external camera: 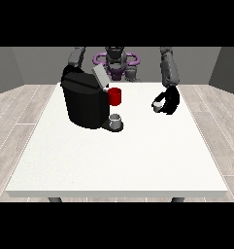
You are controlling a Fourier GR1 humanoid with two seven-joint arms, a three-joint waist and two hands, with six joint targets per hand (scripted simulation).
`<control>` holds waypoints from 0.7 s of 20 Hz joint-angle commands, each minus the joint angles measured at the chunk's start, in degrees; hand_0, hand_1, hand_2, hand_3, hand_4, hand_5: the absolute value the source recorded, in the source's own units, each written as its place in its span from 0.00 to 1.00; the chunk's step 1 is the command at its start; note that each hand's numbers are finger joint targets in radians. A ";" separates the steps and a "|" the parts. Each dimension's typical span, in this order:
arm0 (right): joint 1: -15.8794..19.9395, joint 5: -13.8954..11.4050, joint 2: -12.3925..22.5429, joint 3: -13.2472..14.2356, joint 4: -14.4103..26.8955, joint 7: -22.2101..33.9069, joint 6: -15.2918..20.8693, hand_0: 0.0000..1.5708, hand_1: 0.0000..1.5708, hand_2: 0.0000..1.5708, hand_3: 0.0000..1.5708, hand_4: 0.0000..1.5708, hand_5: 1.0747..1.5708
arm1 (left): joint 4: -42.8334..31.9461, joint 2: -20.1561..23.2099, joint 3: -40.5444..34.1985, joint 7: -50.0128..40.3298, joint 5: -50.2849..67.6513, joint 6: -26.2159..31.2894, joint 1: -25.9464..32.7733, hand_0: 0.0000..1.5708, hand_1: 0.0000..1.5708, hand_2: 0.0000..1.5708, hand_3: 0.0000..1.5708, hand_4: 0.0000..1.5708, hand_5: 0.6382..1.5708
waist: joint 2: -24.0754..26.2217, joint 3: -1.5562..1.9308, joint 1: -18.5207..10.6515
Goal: Insert the coffee pod into the coffee machine and close the lid
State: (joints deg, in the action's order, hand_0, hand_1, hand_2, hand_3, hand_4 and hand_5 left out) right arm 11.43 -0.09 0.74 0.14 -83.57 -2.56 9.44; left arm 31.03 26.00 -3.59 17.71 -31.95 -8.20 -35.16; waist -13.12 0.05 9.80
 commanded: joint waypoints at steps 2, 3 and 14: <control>1.66 0.13 0.85 0.89 0.38 -0.64 -0.38 0.00 0.00 0.00 0.00 0.27 1.00 | -2.82 0.32 0.41 1.38 -2.28 -0.83 -1.22 0.71 0.71 0.75 0.61 0.18 1.00 | -1.74 -0.07 -0.19; 0.08 1.00 1.24 1.70 0.60 -2.32 -1.15 0.00 0.00 0.00 0.00 0.26 1.00 | -2.42 1.03 -0.15 2.88 -2.20 -1.64 -1.30 0.75 0.75 0.82 0.75 0.26 1.00 | -1.22 -0.07 0.07; 2.31 1.44 1.04 2.40 5.01 -1.62 -1.08 0.00 0.00 0.00 0.00 0.31 1.00 | 1.88 4.25 -0.32 7.17 -0.71 9.70 -9.84 0.84 0.84 0.88 0.86 0.37 1.00 | 1.05 -0.05 -1.00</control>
State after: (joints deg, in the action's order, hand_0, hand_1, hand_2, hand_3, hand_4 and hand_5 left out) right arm 12.20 0.93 1.09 1.67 -80.11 -2.34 9.14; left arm 31.83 27.45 -3.23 22.59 -33.02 -1.55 -41.82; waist -10.50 0.01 8.85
